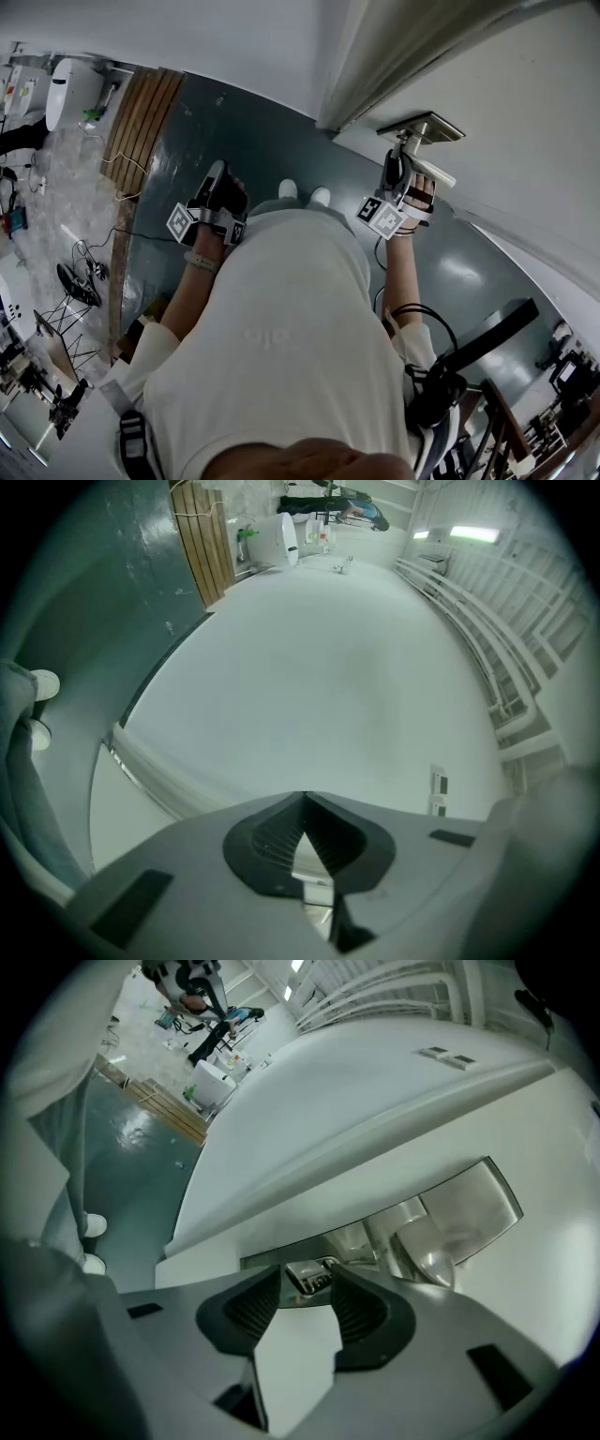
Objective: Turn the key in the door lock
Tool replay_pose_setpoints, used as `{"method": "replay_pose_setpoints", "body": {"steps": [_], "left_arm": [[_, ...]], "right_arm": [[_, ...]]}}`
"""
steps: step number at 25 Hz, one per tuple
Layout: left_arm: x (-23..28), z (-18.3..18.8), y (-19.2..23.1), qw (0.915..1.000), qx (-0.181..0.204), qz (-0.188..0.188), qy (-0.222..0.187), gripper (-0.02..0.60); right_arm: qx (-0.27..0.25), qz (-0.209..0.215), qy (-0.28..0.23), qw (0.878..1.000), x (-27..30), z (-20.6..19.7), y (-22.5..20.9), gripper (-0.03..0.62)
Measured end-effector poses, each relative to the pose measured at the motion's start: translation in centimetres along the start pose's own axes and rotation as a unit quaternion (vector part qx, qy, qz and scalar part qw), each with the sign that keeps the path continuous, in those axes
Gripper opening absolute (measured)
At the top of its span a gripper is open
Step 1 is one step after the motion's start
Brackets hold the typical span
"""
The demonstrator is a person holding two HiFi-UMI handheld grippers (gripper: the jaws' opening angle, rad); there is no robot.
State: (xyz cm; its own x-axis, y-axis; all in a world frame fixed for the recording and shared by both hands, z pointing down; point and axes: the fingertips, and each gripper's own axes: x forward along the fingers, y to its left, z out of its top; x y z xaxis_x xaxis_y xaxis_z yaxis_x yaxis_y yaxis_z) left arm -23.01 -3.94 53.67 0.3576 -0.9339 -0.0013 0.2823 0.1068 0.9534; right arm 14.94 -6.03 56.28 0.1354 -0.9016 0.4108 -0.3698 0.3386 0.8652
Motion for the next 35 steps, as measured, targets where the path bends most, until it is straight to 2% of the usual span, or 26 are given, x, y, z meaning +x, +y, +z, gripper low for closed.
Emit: {"method": "replay_pose_setpoints", "body": {"steps": [4,9,15,20,25,30,32,33,35], "left_arm": [[-0.4,0.3,0.1,1.0000,-0.005,-0.001,-0.006,0.008],[-0.3,0.3,0.0,0.9999,-0.007,-0.001,-0.009,0.008],[-0.3,0.2,0.4,0.9999,-0.010,0.001,-0.010,0.008],[-0.5,0.1,0.4,0.9999,-0.012,0.002,-0.010,0.008],[-0.3,0.0,0.3,0.9999,-0.014,0.001,-0.009,0.008],[-0.4,0.1,0.4,0.9999,-0.014,0.002,-0.009,0.008],[-0.4,0.2,0.4,0.9998,-0.014,0.002,-0.011,0.008],[-0.4,0.2,0.4,0.9998,-0.014,0.002,-0.011,0.008],[-0.4,0.3,0.5,0.9998,-0.015,0.003,-0.012,0.008]], "right_arm": [[-0.004,-0.003,0.009,1.000,0.8,0.5,-0.5,0.149],[0.032,-0.016,0.021,0.999,1.0,0.1,-1.2,0.143],[0.103,-0.010,0.018,0.994,1.0,-0.1,-1.1,0.141],[0.174,0.005,0.012,0.985,0.7,-0.1,-1.1,0.141],[0.292,0.037,-0.007,0.956,0.7,0.0,-1.4,0.141],[0.352,0.051,-0.016,0.935,0.7,0.0,-1.4,0.143],[0.399,0.059,-0.028,0.915,0.8,0.1,-1.5,0.143],[0.430,0.064,-0.036,0.900,0.9,0.2,-1.6,0.143],[0.498,0.076,-0.048,0.862,1.0,-0.1,-1.7,0.141]]}}
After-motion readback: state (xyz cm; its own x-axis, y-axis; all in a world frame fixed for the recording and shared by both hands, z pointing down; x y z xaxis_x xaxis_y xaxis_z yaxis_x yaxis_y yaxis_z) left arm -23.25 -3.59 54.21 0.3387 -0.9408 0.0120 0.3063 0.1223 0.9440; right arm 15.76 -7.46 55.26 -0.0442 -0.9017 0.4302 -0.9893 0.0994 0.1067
